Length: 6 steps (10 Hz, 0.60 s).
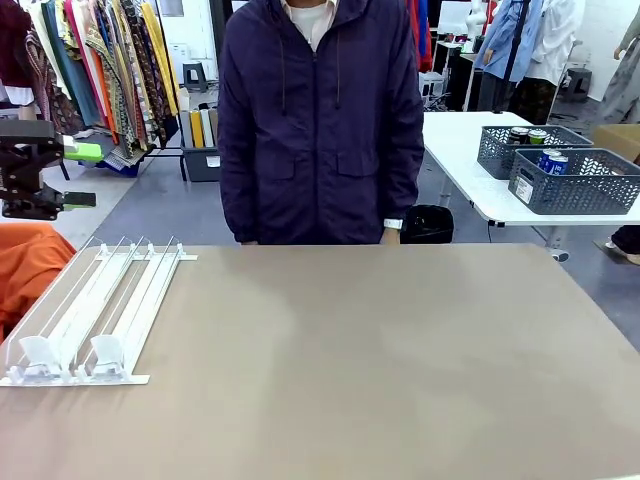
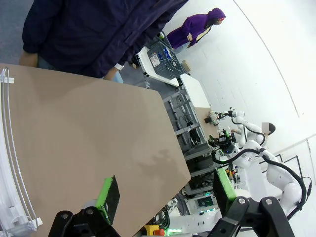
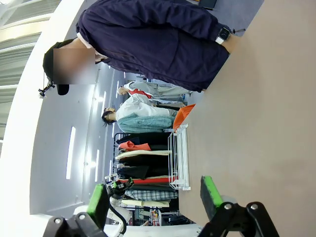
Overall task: Retrieve and store the cans from the dispenser.
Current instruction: Pick up one can from the Automatic Can Dispenser and place it in the middle of the table.
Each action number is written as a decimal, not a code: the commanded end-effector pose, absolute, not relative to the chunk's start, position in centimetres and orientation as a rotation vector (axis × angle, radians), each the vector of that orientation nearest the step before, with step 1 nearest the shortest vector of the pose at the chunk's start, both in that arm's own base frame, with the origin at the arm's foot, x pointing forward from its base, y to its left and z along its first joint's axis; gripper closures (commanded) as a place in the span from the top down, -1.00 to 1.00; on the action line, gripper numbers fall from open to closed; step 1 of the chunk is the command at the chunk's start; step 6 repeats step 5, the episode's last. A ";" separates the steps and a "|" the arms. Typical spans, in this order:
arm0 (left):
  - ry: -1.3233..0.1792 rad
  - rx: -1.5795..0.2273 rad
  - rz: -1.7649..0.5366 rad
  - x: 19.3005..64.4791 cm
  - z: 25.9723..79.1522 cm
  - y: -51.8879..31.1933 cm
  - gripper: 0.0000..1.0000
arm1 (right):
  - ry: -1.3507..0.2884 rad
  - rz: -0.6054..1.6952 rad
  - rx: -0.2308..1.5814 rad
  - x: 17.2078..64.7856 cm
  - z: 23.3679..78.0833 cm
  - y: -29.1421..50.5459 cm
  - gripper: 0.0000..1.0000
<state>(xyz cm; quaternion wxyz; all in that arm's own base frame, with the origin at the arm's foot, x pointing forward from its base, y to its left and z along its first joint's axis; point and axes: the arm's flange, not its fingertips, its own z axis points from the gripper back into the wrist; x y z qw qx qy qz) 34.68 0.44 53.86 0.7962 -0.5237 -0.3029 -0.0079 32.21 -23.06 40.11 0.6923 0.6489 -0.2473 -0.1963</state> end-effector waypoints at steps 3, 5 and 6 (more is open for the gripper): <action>-0.671 -1.141 -0.025 34.8 53.8 0.3 1.00 | -0.539 -0.445 1.460 32.1 40.6 -23.1 1.00; -0.671 -1.141 -0.025 34.8 53.8 0.3 1.00 | -0.539 -0.445 1.460 32.1 40.6 -23.1 1.00; -0.671 -1.141 -0.025 34.8 53.8 0.3 1.00 | -0.539 -0.445 1.460 32.1 40.6 -23.1 1.00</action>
